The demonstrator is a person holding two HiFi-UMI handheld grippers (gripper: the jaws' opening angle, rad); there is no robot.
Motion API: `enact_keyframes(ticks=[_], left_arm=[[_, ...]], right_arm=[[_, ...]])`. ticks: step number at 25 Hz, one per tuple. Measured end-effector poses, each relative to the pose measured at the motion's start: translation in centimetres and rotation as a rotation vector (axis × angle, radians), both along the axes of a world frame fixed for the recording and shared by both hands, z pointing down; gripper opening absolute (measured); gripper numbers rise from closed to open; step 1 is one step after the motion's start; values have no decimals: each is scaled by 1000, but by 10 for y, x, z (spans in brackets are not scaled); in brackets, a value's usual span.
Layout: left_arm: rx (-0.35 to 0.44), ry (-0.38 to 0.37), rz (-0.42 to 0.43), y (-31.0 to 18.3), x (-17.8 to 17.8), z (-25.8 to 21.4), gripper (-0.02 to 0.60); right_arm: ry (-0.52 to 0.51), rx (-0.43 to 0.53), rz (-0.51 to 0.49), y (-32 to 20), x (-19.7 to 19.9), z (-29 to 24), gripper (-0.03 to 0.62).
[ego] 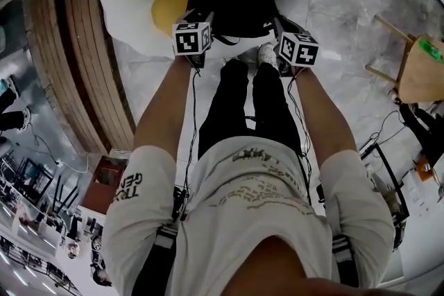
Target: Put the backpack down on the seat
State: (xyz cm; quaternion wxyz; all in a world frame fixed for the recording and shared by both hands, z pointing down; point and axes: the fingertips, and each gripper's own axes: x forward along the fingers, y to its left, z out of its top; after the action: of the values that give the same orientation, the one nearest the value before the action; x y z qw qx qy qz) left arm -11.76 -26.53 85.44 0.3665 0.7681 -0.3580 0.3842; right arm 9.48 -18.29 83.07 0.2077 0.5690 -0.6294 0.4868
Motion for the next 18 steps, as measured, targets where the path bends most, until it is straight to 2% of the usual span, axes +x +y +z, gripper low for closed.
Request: enact_keyframes(ticks=[1,2,5,8,10,13,18], left_arm=[[13,8,-21,1,0,-9,86],[28,21,-46,0,1,-19,35],[77,90,-127,-1,5,-53,26],[131,120,-145,5,13,-90,21],[165,115,-128,10,18,-117,21],[228,68,-95,15,23,-162,20],[367,58,-94,18,37,-253,20]], right_arm=[[14,13,-27,-3,-2,-8,40],[33,25,-57,-5,-5,-15,34],[91,75,-126,-14,-8,-43,26],[100,133,-133,-17,-5,-80,26],[91,173,-117,-18,-2,-107,26],[96,241,-105,-21,1,-149,26],[176,409,-179,-26,-3,-237,26]])
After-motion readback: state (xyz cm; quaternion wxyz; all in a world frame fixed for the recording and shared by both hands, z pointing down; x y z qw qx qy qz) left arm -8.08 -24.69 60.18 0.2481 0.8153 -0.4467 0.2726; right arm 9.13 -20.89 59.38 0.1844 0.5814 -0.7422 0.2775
